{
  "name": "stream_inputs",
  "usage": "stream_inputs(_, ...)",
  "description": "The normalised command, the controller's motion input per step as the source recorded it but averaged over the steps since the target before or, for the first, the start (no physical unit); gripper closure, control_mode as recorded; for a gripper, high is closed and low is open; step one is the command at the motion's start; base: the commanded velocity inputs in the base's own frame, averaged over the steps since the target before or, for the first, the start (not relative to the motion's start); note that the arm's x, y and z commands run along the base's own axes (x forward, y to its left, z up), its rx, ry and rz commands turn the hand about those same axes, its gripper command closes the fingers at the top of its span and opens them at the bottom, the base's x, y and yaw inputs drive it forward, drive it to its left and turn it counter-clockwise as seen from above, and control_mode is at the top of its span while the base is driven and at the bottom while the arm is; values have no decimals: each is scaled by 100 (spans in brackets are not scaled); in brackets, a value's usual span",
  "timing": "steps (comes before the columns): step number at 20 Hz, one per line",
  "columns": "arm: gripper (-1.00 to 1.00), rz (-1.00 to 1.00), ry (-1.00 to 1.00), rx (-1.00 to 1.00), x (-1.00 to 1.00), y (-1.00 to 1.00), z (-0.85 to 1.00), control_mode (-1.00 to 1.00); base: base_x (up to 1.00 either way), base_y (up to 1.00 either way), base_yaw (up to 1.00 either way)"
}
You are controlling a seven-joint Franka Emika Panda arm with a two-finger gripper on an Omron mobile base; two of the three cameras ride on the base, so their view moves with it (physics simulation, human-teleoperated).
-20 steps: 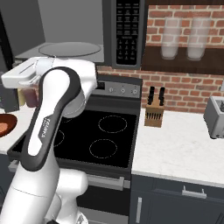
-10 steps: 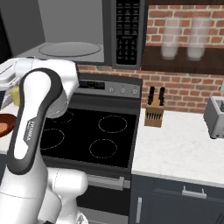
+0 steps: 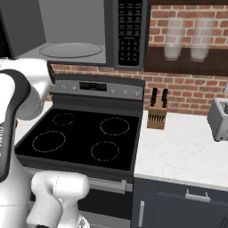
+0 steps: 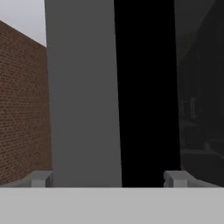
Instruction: Open the microwave, place the bowl with waffle inside the microwave, then close the microwave door and turn it on.
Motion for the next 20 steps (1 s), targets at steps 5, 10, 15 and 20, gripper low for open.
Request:
stream_inputs(5, -100, 0, 0, -4, 0, 66, 0, -100, 0, 0, 0)
stream_inputs(10, -100, 0, 0, -1, 0, 50, 0, -100, 0, 0, 0)
stream_inputs(15, -100, 0, 0, 0, 0, 38, 0, -100, 0, 0, 0)
stream_inputs(20, -100, 0, 0, 0, 2, 40, 0, -100, 0, 0, 0)
